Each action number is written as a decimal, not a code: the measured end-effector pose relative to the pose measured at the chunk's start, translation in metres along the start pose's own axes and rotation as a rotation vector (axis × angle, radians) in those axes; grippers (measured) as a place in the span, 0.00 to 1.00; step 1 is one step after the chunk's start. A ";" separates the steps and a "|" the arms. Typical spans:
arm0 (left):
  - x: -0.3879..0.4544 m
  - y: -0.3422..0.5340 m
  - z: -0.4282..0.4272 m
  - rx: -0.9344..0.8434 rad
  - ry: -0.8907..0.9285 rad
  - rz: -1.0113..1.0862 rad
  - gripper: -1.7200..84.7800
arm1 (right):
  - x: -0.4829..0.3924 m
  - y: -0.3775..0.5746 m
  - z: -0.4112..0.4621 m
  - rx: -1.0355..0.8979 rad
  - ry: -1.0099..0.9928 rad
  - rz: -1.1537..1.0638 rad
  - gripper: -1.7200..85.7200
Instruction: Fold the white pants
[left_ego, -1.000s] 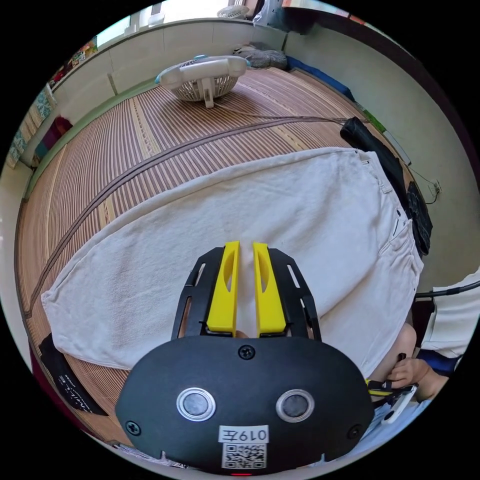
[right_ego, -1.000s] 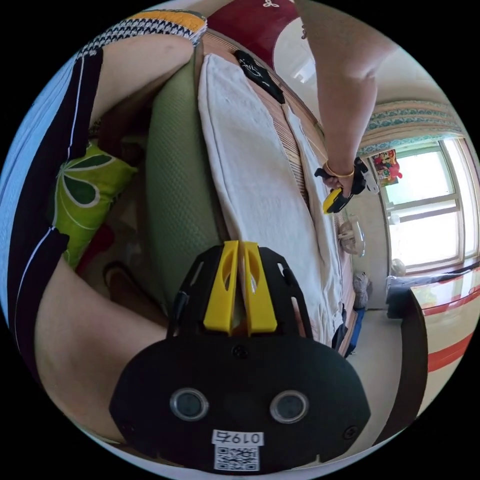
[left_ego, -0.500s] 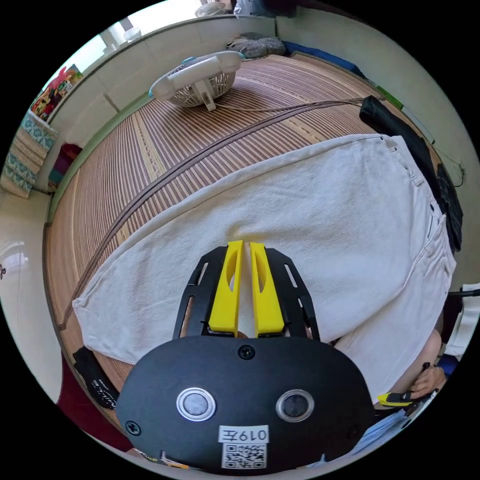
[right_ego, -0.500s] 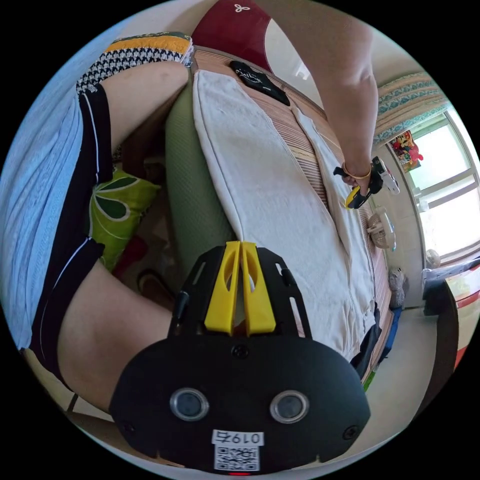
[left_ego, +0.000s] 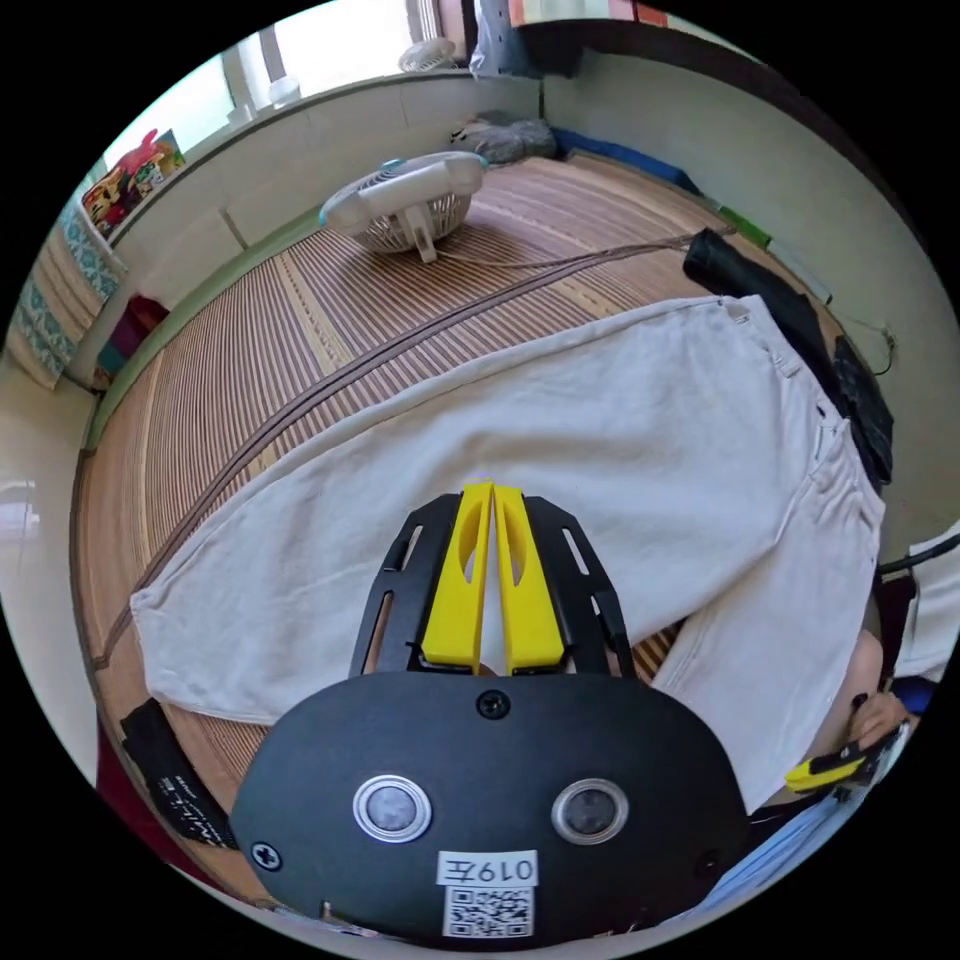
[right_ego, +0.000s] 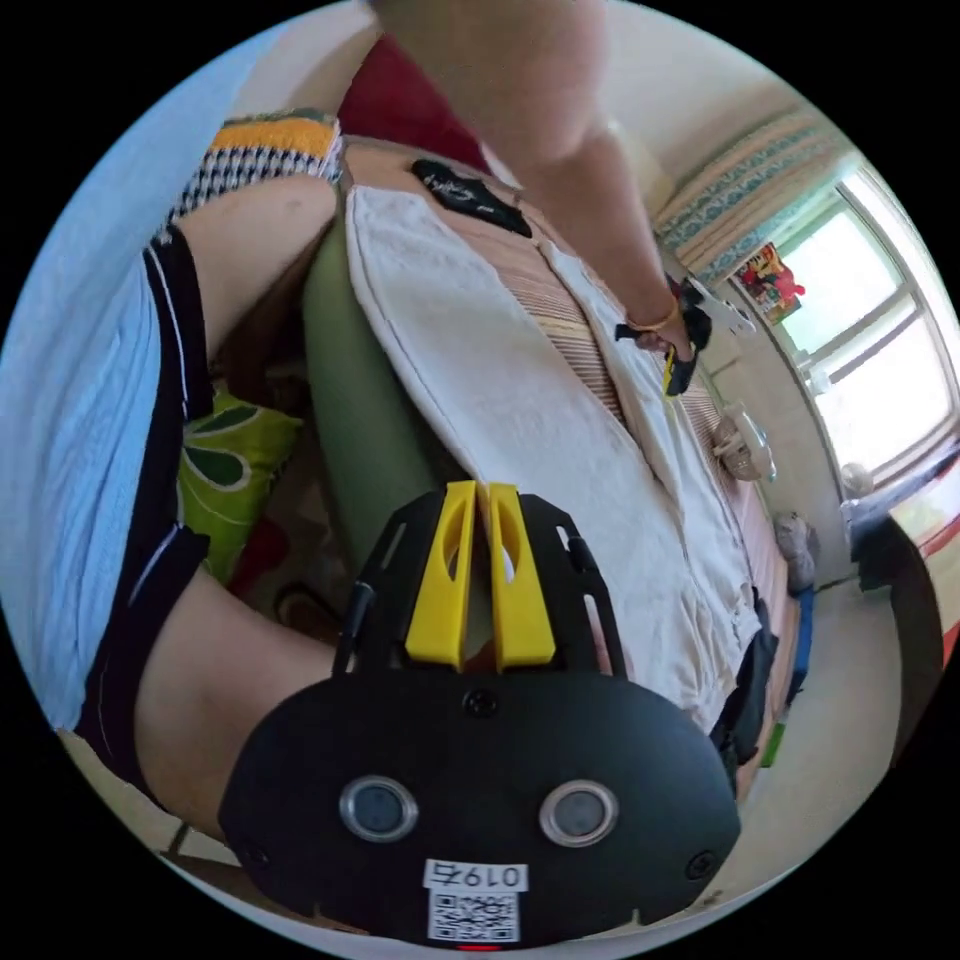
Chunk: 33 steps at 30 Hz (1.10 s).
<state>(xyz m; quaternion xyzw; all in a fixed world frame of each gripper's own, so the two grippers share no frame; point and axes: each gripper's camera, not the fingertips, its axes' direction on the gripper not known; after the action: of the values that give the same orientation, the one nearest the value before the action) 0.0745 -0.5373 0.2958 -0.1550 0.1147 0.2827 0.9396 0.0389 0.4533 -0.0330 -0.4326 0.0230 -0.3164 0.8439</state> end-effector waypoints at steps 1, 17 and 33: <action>0.000 0.004 0.001 -0.011 -0.007 0.005 0.03 | 0.012 0.001 -0.006 0.036 -0.016 0.039 0.04; -0.068 0.057 -0.023 0.109 -0.066 -0.164 0.04 | 0.319 0.002 0.085 0.108 0.179 0.656 0.04; -0.074 -0.114 0.010 0.036 -0.069 0.046 0.12 | 0.126 -0.088 0.288 -0.170 0.459 0.089 0.16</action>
<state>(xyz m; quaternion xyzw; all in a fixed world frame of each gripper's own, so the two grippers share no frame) 0.0800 -0.6611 0.3530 -0.1253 0.0908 0.3071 0.9390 0.1845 0.5526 0.2422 -0.4174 0.2597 -0.3660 0.7902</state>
